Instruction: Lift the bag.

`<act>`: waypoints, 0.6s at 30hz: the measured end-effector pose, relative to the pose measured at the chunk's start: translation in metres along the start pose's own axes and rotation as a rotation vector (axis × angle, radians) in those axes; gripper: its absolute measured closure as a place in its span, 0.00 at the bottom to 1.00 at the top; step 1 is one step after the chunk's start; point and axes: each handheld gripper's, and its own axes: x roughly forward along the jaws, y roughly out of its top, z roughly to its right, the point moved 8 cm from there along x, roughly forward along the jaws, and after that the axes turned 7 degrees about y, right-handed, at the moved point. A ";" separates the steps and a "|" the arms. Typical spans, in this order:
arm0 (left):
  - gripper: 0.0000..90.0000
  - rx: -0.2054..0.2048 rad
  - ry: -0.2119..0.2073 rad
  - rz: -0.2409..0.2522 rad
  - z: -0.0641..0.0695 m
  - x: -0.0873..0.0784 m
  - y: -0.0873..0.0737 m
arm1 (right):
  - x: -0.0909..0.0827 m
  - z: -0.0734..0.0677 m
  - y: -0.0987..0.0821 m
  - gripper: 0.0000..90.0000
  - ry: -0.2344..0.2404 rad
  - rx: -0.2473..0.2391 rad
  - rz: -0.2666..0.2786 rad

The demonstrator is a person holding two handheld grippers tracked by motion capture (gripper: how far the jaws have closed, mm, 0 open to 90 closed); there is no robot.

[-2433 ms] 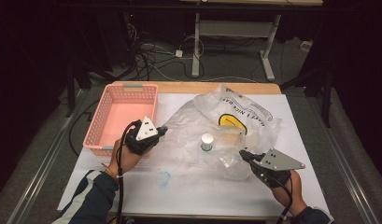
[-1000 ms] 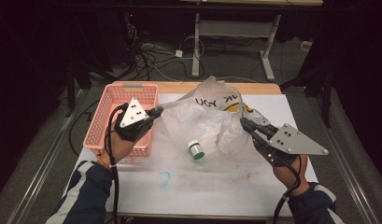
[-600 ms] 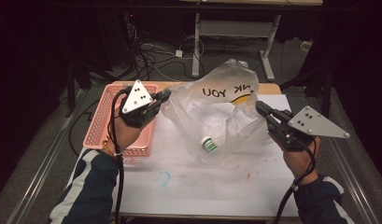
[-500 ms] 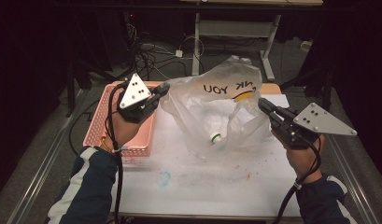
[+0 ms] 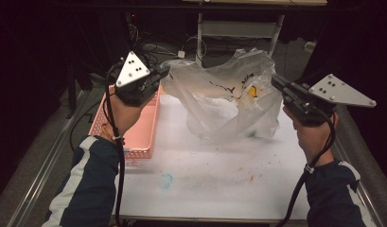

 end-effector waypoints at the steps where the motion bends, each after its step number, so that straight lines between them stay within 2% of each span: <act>1: 0.96 0.003 0.005 0.003 -0.001 -0.001 0.002 | -0.001 0.001 0.004 1.00 -0.002 -0.002 0.003; 5: 0.96 -0.001 0.016 0.019 -0.004 -0.002 0.010 | -0.005 -0.002 0.021 1.00 0.010 -0.010 0.031; 8: 0.96 0.001 0.017 0.019 -0.004 0.002 0.008 | -0.004 -0.004 0.026 1.00 0.006 -0.030 0.036; 14: 0.96 0.001 0.018 -0.009 0.000 0.027 -0.011 | 0.013 0.011 0.007 1.00 -0.028 -0.006 -0.011; 18: 0.96 -0.019 0.008 -0.011 0.004 0.043 -0.019 | 0.025 0.025 -0.011 1.00 -0.054 0.020 -0.051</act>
